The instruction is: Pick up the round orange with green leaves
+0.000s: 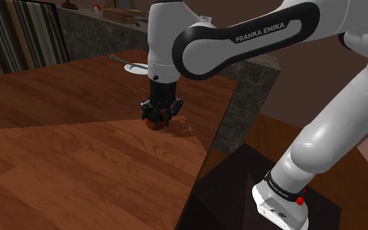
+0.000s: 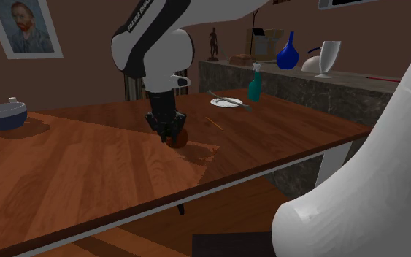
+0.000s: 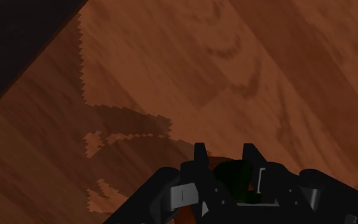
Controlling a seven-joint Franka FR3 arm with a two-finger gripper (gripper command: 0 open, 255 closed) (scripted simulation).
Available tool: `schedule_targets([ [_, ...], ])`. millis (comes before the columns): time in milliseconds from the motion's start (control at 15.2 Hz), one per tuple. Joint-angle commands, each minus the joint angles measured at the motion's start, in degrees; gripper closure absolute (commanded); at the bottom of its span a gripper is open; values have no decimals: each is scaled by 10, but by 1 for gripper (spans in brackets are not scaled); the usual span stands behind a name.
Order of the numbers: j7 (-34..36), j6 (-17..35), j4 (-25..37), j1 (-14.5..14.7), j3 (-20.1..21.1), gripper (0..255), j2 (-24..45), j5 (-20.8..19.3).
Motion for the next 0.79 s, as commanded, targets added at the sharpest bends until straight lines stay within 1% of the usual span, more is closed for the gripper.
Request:
schedule_targets([
  [0,-4,-15,11,0,-2,255,-6,4],
  [594,-15,-84,64,-1,-9,255,-26,15],
  [726,-15,-85,65,-1,-9,255,-26,15],
])
